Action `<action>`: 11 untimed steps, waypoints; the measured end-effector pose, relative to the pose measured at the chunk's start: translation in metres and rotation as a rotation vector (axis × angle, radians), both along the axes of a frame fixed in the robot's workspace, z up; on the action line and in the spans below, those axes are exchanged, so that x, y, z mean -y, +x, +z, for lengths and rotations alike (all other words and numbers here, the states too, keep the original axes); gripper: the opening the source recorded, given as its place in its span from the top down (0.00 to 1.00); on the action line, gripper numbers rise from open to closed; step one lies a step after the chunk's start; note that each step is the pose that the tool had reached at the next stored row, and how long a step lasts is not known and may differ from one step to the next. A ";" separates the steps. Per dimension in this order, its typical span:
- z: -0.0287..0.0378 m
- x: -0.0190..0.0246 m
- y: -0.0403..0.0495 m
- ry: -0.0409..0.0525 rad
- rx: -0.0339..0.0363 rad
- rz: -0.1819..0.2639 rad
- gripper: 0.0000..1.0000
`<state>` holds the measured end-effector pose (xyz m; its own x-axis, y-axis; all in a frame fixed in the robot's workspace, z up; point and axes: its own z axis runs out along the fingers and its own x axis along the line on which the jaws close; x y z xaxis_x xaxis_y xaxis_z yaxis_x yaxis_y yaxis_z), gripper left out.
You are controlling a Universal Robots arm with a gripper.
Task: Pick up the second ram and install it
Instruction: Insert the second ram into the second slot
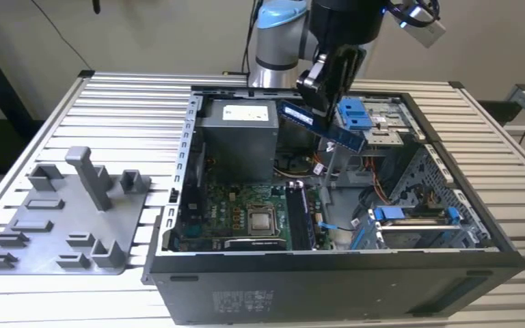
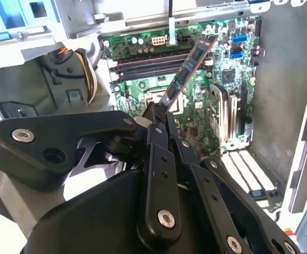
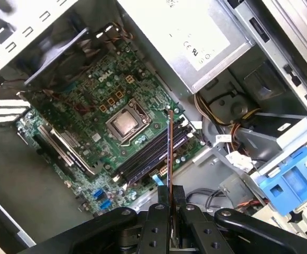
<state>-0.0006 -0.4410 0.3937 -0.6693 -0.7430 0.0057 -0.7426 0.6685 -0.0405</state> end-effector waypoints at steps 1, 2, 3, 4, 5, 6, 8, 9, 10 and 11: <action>-0.0001 0.0000 0.0000 -0.0001 -0.0001 -0.015 0.86; -0.0003 0.0000 0.0000 -0.0001 -0.0001 -0.030 0.86; -0.0004 0.0000 0.0000 -0.0002 -0.0001 -0.045 0.86; -0.0006 0.0000 0.0000 -0.0002 -0.0001 -0.060 0.86; -0.0008 0.0000 0.0000 -0.0001 -0.0001 -0.075 0.86; -0.0009 0.0000 0.0000 -0.0001 -0.0001 -0.090 0.86; -0.0012 0.0000 0.0000 -0.0001 0.0000 -0.119 0.86; -0.0013 0.0000 0.0000 -0.0001 -0.0001 -0.134 0.86; -0.0015 0.0000 0.0000 -0.0001 -0.0001 -0.149 0.86; -0.0016 0.0001 0.0000 -0.0002 -0.0001 -0.163 0.86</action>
<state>-0.0006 -0.4411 0.3921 -0.7813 -0.6242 0.0058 -0.6239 0.7805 -0.0406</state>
